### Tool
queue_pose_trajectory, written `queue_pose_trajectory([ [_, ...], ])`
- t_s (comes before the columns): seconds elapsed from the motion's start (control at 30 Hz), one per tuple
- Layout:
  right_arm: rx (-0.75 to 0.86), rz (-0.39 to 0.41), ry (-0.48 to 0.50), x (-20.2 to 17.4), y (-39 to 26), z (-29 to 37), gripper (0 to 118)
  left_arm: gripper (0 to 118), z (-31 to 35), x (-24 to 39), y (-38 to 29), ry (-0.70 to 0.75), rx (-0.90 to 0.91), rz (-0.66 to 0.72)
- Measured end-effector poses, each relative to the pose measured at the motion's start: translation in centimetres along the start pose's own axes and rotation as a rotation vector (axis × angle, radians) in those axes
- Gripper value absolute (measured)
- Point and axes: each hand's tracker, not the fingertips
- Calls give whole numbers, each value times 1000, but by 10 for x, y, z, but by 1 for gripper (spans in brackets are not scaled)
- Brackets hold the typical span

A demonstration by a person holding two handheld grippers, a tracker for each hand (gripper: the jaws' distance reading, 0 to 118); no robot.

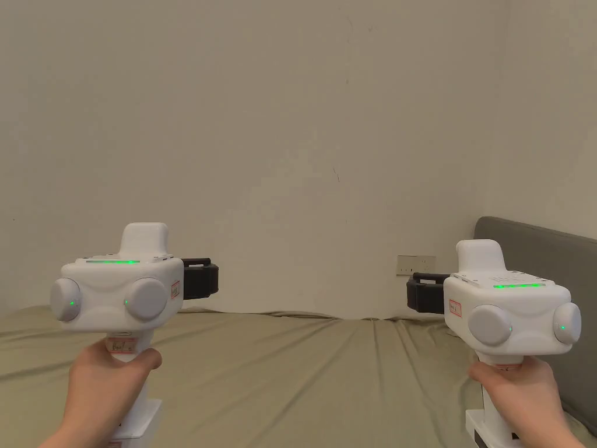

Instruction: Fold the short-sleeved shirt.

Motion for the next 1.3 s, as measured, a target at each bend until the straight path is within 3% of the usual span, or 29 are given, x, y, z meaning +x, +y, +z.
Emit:
queue_pose_trajectory([
  [0.33,0,26,5,-4,-2,1,118,118,-1,3,-2,-7,-3,-13],
  [0.83,-32,-1,7,2,-10,-8,118,118,-10,0,-3,-18,-13,-5],
  [0.87,-34,-4,7,3,-10,-9,118,117,-10,0,-3,-23,-17,-6],
  [0.93,-29,-1,4,2,-13,-7,118,86,-4,1,-7,-95,20,-26],
  [0.97,-33,10,-14,1,-15,-7,118,86,-2,3,-8,-85,26,-29],
  [1.0,-22,32,-21,0,-17,-7,108,37,-5,8,-7,-73,21,-45],
  [1.03,-27,65,-31,-1,-19,-9,57,0,-7,10,-7,-21,14,-59],
  [1.07,-75,90,-66,-2,-21,-13,6,0,-7,8,-9,-18,17,-44],
  [1.1,-62,70,-48,-1,-25,-13,3,0,-8,6,-10,-111,-8,-12],
  [1.17,-75,51,66,5,-34,-11,3,0,-9,9,-14,-85,-10,-52],
  [1.23,-73,91,16,-4,-42,-10,3,0,-6,14,-23,-20,10,-125],
  [1.3,-63,100,30,-10,-49,-6,3,0,-4,6,-31,-37,-18,-99],
])
